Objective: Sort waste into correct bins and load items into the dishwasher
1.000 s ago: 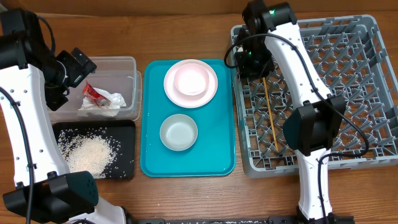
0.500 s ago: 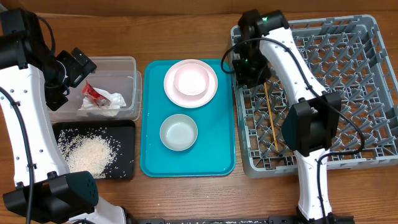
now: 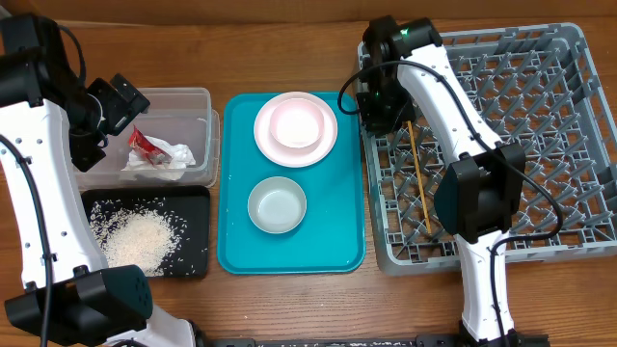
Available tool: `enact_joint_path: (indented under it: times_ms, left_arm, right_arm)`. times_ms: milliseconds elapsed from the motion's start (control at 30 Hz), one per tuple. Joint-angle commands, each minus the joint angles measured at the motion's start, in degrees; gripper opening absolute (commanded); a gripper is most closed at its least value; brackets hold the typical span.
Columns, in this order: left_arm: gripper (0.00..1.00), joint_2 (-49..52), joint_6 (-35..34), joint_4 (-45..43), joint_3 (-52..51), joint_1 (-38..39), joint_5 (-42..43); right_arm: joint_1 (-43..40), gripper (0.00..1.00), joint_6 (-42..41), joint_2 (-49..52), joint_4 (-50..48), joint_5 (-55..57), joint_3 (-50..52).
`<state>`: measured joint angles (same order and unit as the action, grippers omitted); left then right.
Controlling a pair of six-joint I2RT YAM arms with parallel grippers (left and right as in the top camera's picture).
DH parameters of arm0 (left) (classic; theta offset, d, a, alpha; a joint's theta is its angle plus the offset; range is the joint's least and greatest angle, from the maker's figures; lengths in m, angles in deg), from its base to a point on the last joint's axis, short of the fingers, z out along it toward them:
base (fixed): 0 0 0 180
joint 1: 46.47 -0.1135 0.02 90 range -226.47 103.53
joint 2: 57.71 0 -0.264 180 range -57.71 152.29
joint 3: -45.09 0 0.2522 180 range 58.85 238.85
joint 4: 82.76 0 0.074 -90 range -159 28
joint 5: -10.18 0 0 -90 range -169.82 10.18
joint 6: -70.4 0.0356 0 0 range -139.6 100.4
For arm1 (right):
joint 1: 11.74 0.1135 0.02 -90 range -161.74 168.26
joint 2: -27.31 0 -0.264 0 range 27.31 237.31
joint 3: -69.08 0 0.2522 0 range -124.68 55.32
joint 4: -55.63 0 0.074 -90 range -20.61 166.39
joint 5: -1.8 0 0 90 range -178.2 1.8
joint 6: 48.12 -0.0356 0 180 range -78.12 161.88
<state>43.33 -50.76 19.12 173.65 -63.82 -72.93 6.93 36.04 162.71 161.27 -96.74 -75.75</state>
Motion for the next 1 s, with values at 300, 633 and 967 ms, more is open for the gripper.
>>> enact_joint_path:
  times_ms: [300,633,967]
  left_arm:
    - [1.0,-1.4,0.7,-0.1,1.1,0.1,0.0]
    - [1.0,-1.4,0.7,-0.1,1.1,0.1,0.0]
    - [1.0,-1.4,0.7,-0.1,1.1,0.1,0.0]
  right_arm:
    - [0.3,0.12,-3.8,-1.7,-3.6,-1.6,0.3]
    - [0.3,0.12,-3.8,-1.7,-4.9,-1.6,0.3]
    - [0.3,0.12,-3.8,-1.7,-3.4,-1.6,0.3]
